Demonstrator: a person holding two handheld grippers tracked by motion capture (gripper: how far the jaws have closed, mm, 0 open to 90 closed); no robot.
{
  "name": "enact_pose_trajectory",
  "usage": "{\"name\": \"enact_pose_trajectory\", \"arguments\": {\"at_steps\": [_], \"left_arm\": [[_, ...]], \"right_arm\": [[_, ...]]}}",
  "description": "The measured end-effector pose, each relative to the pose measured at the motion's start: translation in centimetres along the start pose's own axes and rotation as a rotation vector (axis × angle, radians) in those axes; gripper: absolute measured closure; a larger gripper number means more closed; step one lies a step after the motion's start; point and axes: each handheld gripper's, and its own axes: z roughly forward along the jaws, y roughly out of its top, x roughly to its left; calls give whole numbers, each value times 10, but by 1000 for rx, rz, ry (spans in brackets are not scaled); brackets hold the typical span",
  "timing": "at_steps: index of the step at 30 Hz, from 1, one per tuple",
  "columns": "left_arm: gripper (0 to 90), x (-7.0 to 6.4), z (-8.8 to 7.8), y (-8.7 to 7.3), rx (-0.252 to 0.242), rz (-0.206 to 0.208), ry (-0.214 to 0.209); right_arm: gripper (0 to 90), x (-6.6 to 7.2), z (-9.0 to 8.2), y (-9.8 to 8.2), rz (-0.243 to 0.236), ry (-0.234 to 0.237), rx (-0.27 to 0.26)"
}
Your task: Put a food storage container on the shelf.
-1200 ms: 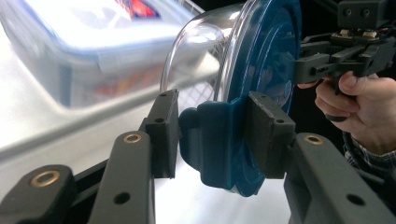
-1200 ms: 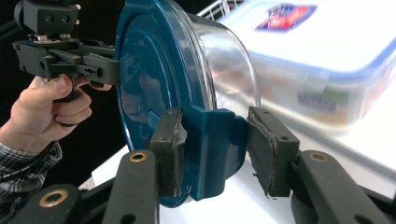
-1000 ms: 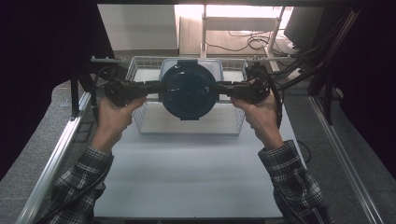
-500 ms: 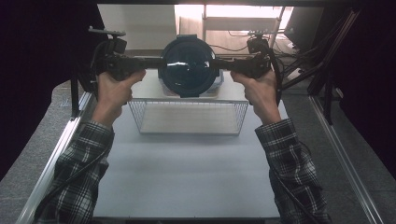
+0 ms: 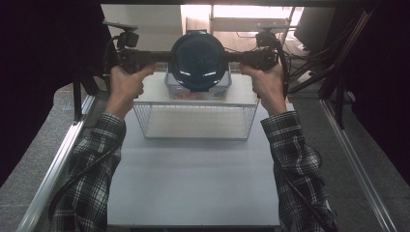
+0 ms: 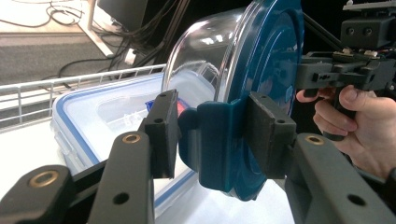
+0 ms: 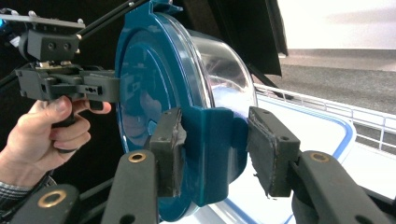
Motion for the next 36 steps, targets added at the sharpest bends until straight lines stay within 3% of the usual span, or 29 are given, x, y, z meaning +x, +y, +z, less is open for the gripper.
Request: {"name": "enact_pose_trajectory", "arguments": {"at_steps": [5, 8, 14, 16, 17, 18, 19, 20, 21, 22, 28, 30, 33, 36], "left_arm": [[572, 5, 3, 2, -8, -12, -6], [553, 4, 6, 4, 7, 28, 27], [539, 13, 9, 6, -4, -14, 1], [535, 14, 10, 7, -17, -18, -2], [530, 13, 11, 7, -20, -13, 5], [525, 10, 14, 9, -7, 13, 51], [546, 8, 16, 10, 10, 42, 107], [580, 7, 18, 9, 32, 80, 138], [636, 7, 17, 9, -1, 70, 121], [657, 6, 19, 10, 17, 85, 156], [679, 2, 18, 10, 11, 115, 190], [648, -7, 13, 8, -10, 167, 238], [702, -16, -2, 3, -56, 182, 207], [795, -32, -16, -13, -48, 251, 221]], "right_arm": [[560, -7, 2, 3, 29, 9, -11], [555, -10, 5, 4, 30, 12, -20], [544, -13, 10, 6, 36, 3, -22], [552, -13, 11, 6, 25, -10, -24], [598, -11, 12, 7, -4, -60, -22], [578, -8, 13, 7, -32, -115, -11], [669, -7, 16, 7, -54, -158, 11], [677, -8, 17, 7, -61, -146, 18], [676, -8, 18, 7, -55, -136, 10], [678, -7, 19, 7, -63, -155, 8], [671, -3, 26, 6, -84, -197, -5], [674, -1, 25, 6, -95, -209, -14], [704, 4, 14, 4, -120, -203, -41], [799, 9, 3, 0, -145, -196, -40]]}}
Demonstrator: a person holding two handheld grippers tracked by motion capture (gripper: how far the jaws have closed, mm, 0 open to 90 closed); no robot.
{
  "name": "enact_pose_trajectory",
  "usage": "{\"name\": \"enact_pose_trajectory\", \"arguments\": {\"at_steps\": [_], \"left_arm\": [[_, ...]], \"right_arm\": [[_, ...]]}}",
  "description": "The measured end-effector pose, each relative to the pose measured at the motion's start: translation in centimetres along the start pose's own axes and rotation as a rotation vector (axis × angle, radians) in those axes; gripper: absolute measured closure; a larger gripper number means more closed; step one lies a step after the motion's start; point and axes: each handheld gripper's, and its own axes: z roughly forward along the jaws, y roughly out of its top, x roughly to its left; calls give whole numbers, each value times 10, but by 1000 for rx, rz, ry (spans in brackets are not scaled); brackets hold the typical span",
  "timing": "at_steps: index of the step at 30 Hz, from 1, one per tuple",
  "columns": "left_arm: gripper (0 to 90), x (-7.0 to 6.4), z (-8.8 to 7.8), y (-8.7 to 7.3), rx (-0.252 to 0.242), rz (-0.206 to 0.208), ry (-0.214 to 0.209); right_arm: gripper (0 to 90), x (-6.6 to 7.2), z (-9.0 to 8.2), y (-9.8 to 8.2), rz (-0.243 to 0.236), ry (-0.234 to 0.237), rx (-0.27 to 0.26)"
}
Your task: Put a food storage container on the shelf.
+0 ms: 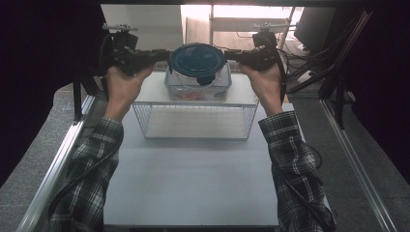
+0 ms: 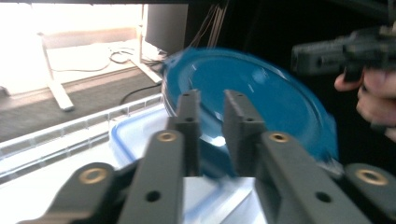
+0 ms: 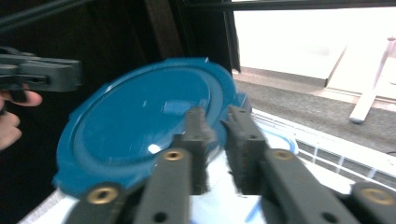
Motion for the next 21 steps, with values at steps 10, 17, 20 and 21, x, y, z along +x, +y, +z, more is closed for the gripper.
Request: {"name": "enact_pose_trajectory", "arguments": {"at_steps": [10, 17, 20, 21], "left_arm": [[898, -18, 17, -35, 118, 69, -31], [898, -3, 32, -27, 108, 16, -3], [898, 3, 36, -22, 120, -8, 8], [898, 3, 37, -21, 121, -11, 13]], "right_arm": [[892, 11, 1, -31, -80, -36, 81], [889, 10, 12, -33, -93, -74, 83], [888, 9, 14, -34, -81, -83, 68], [888, 9, 14, -34, -75, -82, 63]]}}
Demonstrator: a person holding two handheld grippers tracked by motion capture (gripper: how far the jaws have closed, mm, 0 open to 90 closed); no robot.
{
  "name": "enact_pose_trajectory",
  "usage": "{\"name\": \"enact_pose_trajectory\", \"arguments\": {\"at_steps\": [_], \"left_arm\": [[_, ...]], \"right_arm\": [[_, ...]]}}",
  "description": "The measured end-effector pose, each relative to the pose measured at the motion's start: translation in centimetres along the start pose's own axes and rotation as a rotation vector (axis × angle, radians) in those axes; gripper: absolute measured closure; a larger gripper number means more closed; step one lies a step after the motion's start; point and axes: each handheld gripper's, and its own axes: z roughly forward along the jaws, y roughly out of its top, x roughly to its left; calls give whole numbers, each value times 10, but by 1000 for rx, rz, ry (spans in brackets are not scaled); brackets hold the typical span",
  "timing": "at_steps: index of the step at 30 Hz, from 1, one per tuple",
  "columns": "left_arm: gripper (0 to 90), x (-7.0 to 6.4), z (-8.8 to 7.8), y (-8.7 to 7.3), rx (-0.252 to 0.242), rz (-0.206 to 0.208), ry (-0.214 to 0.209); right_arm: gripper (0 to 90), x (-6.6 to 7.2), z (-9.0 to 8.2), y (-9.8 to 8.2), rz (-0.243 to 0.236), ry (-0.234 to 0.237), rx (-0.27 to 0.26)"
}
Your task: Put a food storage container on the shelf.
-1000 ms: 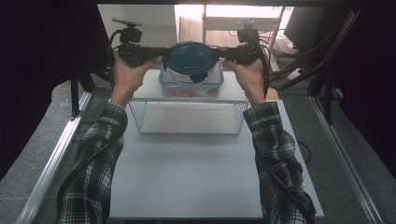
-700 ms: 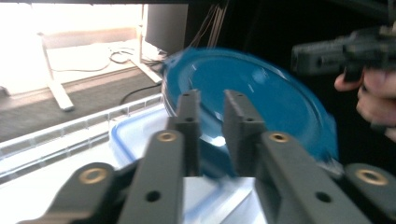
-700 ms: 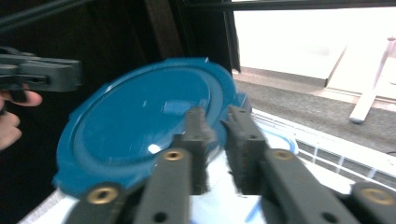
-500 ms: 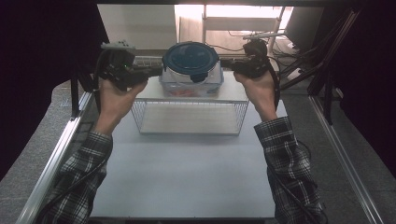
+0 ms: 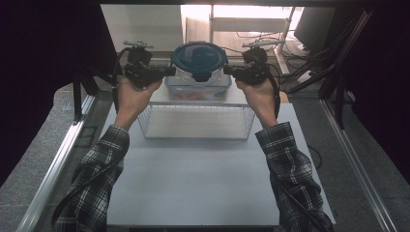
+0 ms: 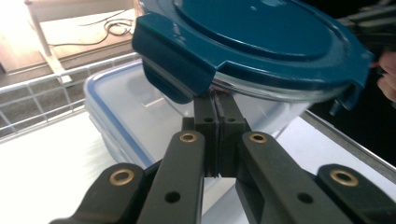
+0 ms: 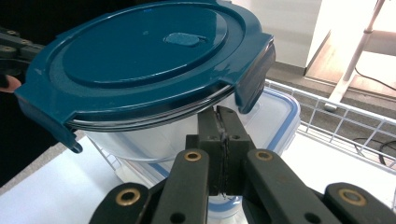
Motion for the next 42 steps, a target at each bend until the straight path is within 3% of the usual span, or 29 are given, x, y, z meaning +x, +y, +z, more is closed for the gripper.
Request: {"name": "enact_pose_trajectory", "arguments": {"at_steps": [5, 9, 15, 18, 28, 34, 42], "left_arm": [[897, 4, 4, 5, -3, -24, 15], [824, 2, 0, -2, -18, -5, -4], [590, -3, -2, -17, 17, 27, -38], [476, -8, -3, -25, 22, 54, -43], [219, -23, -7, -55, 11, 90, -89], [133, -32, -6, -73, 22, 111, -118], [81, -41, -5, -95, 31, 116, -148]], "right_arm": [[888, 0, 1, 1, 0, -10, -1], [865, 0, -2, -1, -5, 4, -4], [695, -1, -9, -10, 7, 43, -16], [603, 4, -11, -18, -13, 57, -15], [338, 20, -16, -43, -51, 95, -21], [224, 28, -16, -61, -95, 97, -7], [146, 33, -18, -80, -95, 126, -3]]}}
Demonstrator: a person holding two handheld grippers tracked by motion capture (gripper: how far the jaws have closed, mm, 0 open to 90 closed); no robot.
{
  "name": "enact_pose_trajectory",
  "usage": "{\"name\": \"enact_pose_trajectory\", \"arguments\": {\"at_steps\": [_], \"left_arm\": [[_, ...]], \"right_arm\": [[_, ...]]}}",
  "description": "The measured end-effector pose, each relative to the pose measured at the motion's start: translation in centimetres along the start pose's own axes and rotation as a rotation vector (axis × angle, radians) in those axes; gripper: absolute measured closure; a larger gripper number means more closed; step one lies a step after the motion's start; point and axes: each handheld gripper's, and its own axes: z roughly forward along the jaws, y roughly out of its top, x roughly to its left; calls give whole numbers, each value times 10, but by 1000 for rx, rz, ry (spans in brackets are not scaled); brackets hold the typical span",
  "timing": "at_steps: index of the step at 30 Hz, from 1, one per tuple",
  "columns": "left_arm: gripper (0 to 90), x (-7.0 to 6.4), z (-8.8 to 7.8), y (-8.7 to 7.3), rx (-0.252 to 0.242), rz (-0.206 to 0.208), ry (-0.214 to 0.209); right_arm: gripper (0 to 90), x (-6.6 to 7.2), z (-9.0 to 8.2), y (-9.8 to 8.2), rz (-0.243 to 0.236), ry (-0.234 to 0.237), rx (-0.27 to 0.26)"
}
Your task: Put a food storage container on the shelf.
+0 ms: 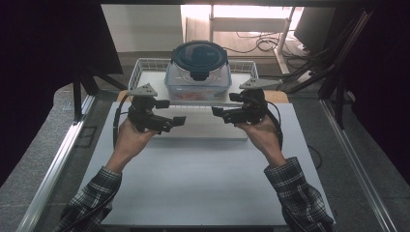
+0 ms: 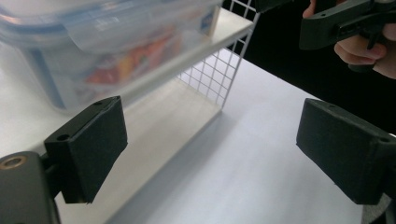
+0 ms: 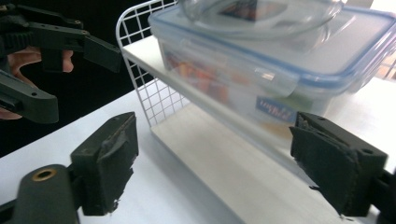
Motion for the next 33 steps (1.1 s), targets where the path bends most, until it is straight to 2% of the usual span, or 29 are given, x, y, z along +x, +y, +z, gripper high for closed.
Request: {"name": "enact_pose_trajectory", "arguments": {"at_steps": [6, 13, 24, 28, 33], "left_arm": [[51, -9, 3, -17, 4, 16, 15], [31, -16, 6, -40, 13, 28, 32], [18, -24, 7, -75, 0, 34, 47], [18, -27, 8, -87, 15, 46, 51], [19, -31, 7, -102, 29, 53, 58]], "right_arm": [[95, 5, -3, -16, -6, 15, 10], [49, 14, -7, -38, -43, 18, 25], [18, 23, -13, -69, -59, 17, 42], [13, 25, -16, -80, -75, 4, 57], [12, 26, -19, -94, -72, 2, 63]]}}
